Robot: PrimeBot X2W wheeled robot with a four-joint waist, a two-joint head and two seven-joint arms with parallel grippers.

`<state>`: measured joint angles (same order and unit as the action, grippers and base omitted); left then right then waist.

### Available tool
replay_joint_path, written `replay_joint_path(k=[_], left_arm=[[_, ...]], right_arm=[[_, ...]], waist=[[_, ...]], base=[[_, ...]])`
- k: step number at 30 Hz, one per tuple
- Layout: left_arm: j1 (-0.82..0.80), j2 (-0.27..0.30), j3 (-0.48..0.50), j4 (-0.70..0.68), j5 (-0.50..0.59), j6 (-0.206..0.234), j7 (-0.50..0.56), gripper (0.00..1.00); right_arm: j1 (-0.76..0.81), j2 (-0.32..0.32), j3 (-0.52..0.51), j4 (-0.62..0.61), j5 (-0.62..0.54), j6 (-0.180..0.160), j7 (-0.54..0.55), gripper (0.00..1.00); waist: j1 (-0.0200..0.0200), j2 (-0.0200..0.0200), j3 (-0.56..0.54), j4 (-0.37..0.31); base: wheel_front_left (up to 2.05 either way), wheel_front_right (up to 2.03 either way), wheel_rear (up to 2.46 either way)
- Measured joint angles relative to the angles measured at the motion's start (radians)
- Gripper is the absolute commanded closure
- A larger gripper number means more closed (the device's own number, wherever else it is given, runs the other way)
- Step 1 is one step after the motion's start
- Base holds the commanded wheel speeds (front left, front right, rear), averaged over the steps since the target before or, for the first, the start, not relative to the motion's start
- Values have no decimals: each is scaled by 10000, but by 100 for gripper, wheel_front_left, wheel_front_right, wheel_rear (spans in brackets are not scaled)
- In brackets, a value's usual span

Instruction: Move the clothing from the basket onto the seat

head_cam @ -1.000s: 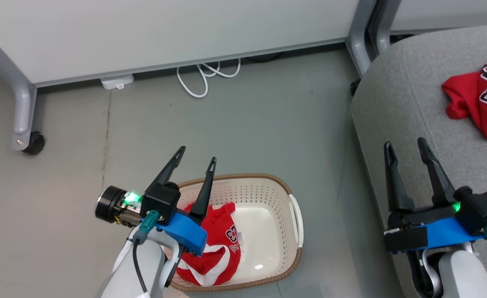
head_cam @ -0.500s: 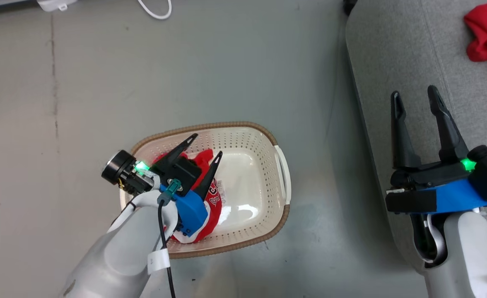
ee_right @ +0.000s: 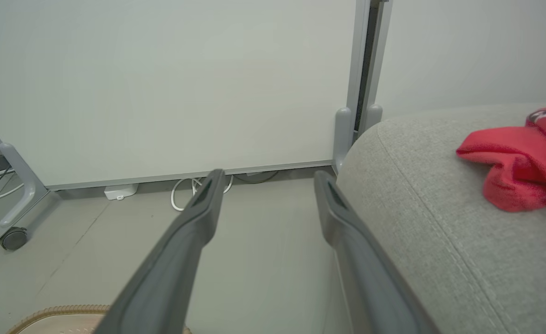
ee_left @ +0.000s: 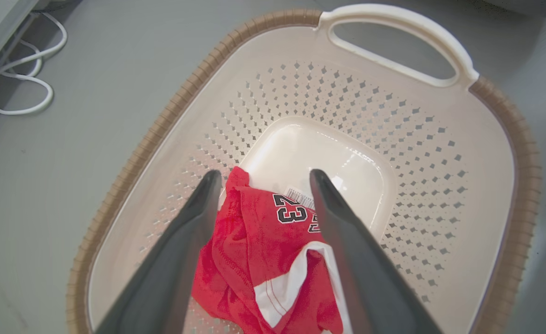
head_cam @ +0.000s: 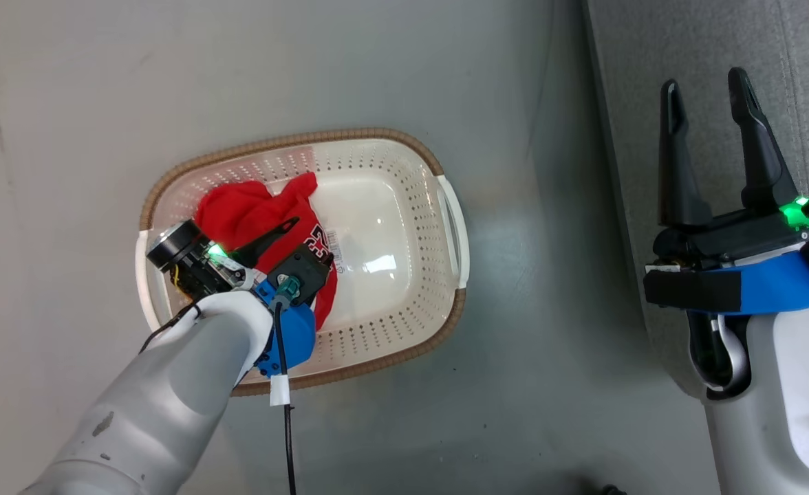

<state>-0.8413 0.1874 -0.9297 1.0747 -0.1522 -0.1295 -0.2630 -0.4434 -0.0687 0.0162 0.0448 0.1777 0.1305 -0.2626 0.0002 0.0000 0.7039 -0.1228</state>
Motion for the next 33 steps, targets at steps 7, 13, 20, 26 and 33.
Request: replay_joint_path(k=[7,13,20,26,33], left_arm=[[-682,44,-1333,1287,-257,-2,508,0],[-1313,119,-2092,1693,-462,-2,1101,0],[-1961,259,-2610,1962,-669,-2,2196,0],[-2275,251,-2913,2048,-721,-2,2711,0],[-2491,236,-3196,2073,-708,-2,2924,0]], right_arm=[[-449,21,46,-213,12,2,0,0],[-677,-2,-79,-428,-4,2,0,0],[-880,-56,-105,-679,-50,2,0,0],[-999,-61,-109,-894,-96,2,0,0],[-1030,-61,-186,-1081,-109,2,0,0]], waist=[[-1,0,965,-197],[0,0,1733,-310],[-1,0,2547,-314],[-1,0,3089,-284],[-1,0,3494,-347]], base=[[0,0,0],[0,0,0],[0,0,0],[0,0,0],[0,0,0]])
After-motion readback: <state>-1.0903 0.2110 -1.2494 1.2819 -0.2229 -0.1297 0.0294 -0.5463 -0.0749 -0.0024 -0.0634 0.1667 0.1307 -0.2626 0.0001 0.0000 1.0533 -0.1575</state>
